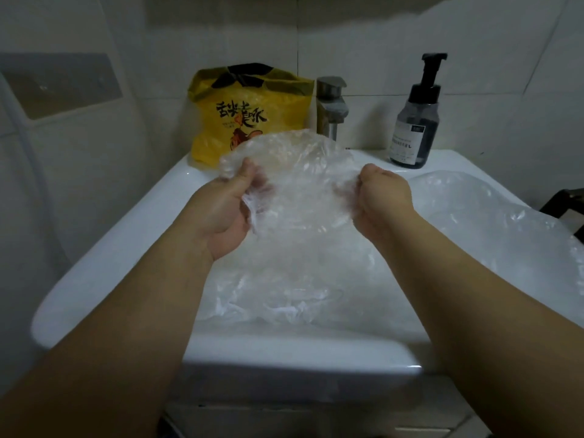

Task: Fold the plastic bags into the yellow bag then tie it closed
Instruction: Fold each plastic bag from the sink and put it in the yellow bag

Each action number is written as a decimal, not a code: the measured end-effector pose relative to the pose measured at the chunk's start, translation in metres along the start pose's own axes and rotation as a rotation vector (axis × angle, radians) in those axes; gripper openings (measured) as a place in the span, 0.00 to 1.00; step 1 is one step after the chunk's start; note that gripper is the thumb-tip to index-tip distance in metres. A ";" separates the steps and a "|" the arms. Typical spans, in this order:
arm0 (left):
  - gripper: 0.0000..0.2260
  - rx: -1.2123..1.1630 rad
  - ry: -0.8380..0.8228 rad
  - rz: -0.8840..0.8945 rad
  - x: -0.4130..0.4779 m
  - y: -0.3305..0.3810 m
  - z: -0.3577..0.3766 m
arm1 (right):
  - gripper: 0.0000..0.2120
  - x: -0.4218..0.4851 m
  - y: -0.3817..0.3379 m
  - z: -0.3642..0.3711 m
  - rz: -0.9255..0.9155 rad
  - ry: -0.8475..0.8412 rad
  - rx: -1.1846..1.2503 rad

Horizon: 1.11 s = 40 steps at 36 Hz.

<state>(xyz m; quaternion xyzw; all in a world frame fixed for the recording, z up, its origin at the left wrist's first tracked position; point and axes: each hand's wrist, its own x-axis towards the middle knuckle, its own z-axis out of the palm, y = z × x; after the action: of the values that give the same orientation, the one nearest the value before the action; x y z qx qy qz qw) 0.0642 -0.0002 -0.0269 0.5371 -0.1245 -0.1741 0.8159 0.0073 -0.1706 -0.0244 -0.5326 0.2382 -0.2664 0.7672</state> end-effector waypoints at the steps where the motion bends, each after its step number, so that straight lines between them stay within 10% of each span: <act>1: 0.10 -0.056 0.025 -0.016 0.001 0.002 -0.001 | 0.11 0.002 0.000 -0.001 0.003 0.005 -0.039; 5: 0.13 -0.210 0.098 -0.069 0.002 0.005 -0.008 | 0.18 -0.015 -0.015 0.000 -0.104 0.098 -0.857; 9: 0.14 -0.104 0.176 -0.061 0.001 0.004 -0.007 | 0.16 -0.013 -0.005 -0.001 0.060 -0.014 -0.212; 16: 0.16 0.277 0.263 0.056 -0.007 0.001 0.005 | 0.46 -0.019 -0.010 -0.002 0.121 -0.521 -0.388; 22: 0.18 0.352 0.253 0.063 -0.007 0.000 0.003 | 0.13 -0.016 0.001 0.000 -0.037 -0.376 -0.384; 30: 0.18 0.503 0.241 0.094 -0.005 -0.009 0.006 | 0.20 -0.006 -0.008 0.000 0.064 -0.104 0.055; 35: 0.23 0.263 0.360 0.046 0.002 -0.001 -0.005 | 0.43 -0.012 -0.005 -0.005 0.304 -0.501 -0.209; 40: 0.24 0.027 0.281 -0.020 0.007 0.001 -0.009 | 0.02 -0.021 -0.001 0.001 0.342 -0.621 -0.205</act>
<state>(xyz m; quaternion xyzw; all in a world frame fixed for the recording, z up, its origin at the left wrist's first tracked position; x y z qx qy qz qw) 0.0736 0.0045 -0.0293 0.5683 -0.0059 -0.1034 0.8163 -0.0077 -0.1558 -0.0214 -0.6148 0.1052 0.0652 0.7789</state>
